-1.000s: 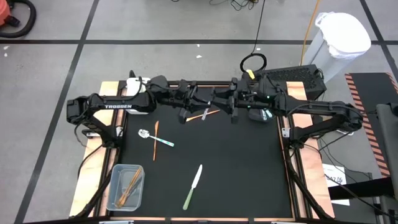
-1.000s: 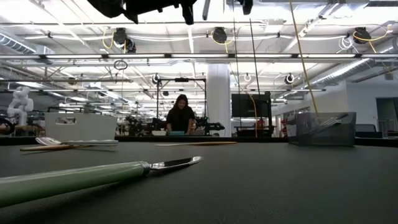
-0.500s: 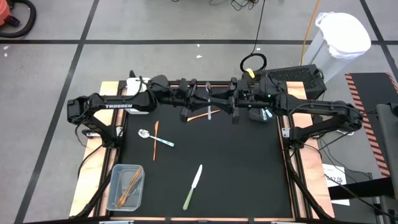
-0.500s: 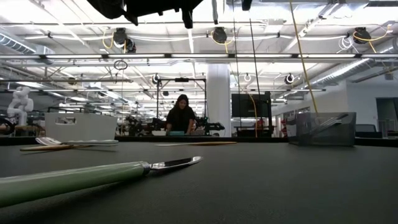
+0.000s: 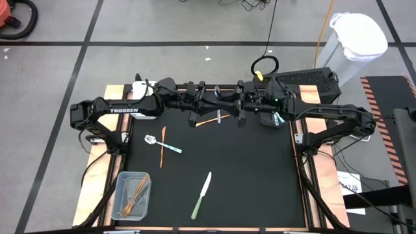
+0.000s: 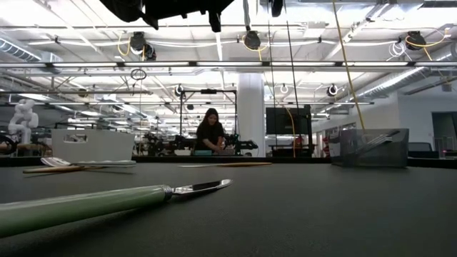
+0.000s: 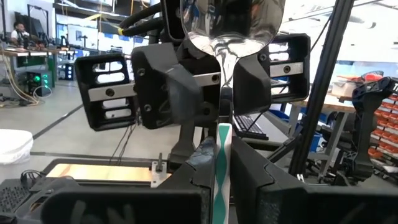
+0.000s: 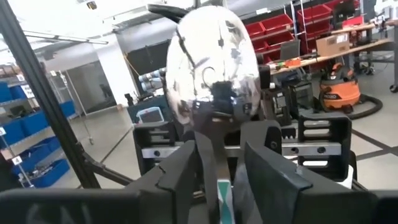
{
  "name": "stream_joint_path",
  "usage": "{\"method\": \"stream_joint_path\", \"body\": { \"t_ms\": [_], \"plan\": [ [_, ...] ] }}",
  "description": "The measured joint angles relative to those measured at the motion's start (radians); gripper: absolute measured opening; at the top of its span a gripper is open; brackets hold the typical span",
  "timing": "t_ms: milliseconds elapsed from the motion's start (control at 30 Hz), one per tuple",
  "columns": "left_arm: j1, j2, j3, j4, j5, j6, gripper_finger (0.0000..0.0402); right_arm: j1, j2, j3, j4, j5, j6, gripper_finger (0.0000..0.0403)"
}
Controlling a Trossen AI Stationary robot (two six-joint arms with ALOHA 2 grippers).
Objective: Sort silverware by color (type)
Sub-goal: Put the blue spoon into the black bin
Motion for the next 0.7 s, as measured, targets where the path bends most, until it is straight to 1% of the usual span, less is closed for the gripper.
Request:
{"method": "stream_joint_path", "body": {
  "t_ms": [67, 133, 200, 233, 300, 367, 433, 467, 533, 600, 667, 700],
  "plan": [
    [0.000, 0.000, 0.000, 0.000, 0.000, 0.000, 0.0027, -0.002, 0.000, 0.000, -0.002, 0.000, -0.001, 0.0104],
    [0.000, 0.000, 0.000, 0.000, 0.000, 0.000, 0.0027, -0.008, 0.000, 0.000, -0.008, -0.002, -0.003, 0.0070],
    [0.001, 0.000, 0.000, 0.000, -0.001, -0.007, 0.0027, -0.016, 0.000, 0.000, -0.009, -0.005, -0.009, 0.0028],
    [0.001, 0.000, 0.000, -0.001, -0.006, -0.022, 0.0028, -0.021, 0.000, 0.000, -0.008, -0.005, -0.015, 0.0018],
    [-0.001, 0.000, 0.000, 0.000, -0.041, -0.062, 0.0037, -0.027, 0.000, 0.000, -0.007, -0.003, -0.015, 0.0015],
    [-0.001, 0.000, 0.000, 0.000, -0.063, -0.079, 0.0055, -0.036, 0.000, 0.000, -0.012, 0.011, 0.002, 0.0015],
    [-0.001, 0.000, 0.000, -0.023, -0.100, -0.082, 0.0078, -0.045, -0.010, 0.000, -0.052, 0.067, 0.011, 0.0010],
    [-0.001, 0.000, 0.000, -0.047, -0.131, -0.082, 0.0091, -0.054, -0.021, 0.002, -0.097, 0.105, 0.017, 0.0009],
    [0.006, -0.005, 0.000, -0.118, -0.178, -0.085, 0.0117, -0.079, -0.050, 0.032, -0.262, 0.208, 0.015, 0.0009],
    [0.017, -0.016, 0.000, -0.190, -0.230, -0.088, 0.0144, -0.119, -0.074, 0.090, -0.469, 0.304, 0.012, 0.0009],
    [0.028, -0.026, 0.000, -0.262, -0.250, -0.089, 0.0168, -0.165, -0.088, 0.160, -0.688, 0.390, 0.019, 0.0009],
    [0.032, -0.027, 0.000, -0.288, -0.252, -0.089, 0.0178, -0.194, -0.089, 0.193, -0.799, 0.402, 0.028, 0.0009]
  ]
}}
